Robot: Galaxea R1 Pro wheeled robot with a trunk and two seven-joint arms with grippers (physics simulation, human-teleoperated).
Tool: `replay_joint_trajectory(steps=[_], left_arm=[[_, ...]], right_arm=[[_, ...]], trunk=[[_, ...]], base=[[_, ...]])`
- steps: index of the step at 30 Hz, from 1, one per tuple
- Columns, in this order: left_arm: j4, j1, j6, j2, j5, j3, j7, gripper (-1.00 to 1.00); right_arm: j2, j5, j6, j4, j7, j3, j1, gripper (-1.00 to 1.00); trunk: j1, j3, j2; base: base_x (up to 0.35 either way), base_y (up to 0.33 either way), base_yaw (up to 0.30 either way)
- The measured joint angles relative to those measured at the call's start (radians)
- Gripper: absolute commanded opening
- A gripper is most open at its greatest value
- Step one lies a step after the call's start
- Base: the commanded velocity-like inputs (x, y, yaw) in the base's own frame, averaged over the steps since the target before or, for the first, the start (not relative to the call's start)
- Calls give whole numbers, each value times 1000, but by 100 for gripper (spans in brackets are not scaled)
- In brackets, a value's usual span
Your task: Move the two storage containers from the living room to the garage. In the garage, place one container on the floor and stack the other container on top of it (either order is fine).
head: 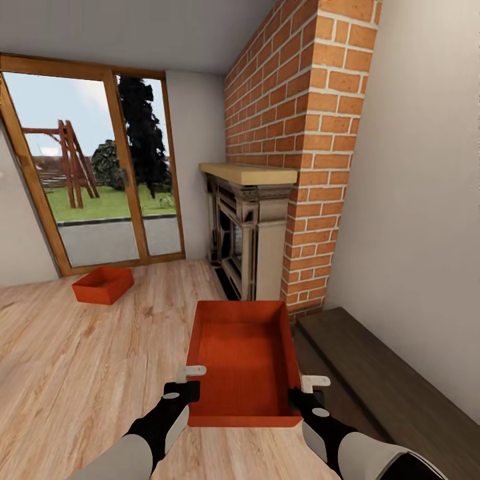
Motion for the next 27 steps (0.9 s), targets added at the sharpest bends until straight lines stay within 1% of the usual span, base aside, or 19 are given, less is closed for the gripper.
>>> replay_joint_trajectory(steps=[14, 27], left_arm=[[4, 0, 0, 0, 3, -1, 0, -100], [5, 0, 0, 0, 3, -1, 0, -100]], right_arm=[[0, -6, 1, 2, 0, 6, 0, -100], [0, -6, 2, 2, 1, 6, 0, -100]], trunk=[[0, 21, 0], [0, 24, 0]], base=[[0, 0, 0], [0, 0, 0]])
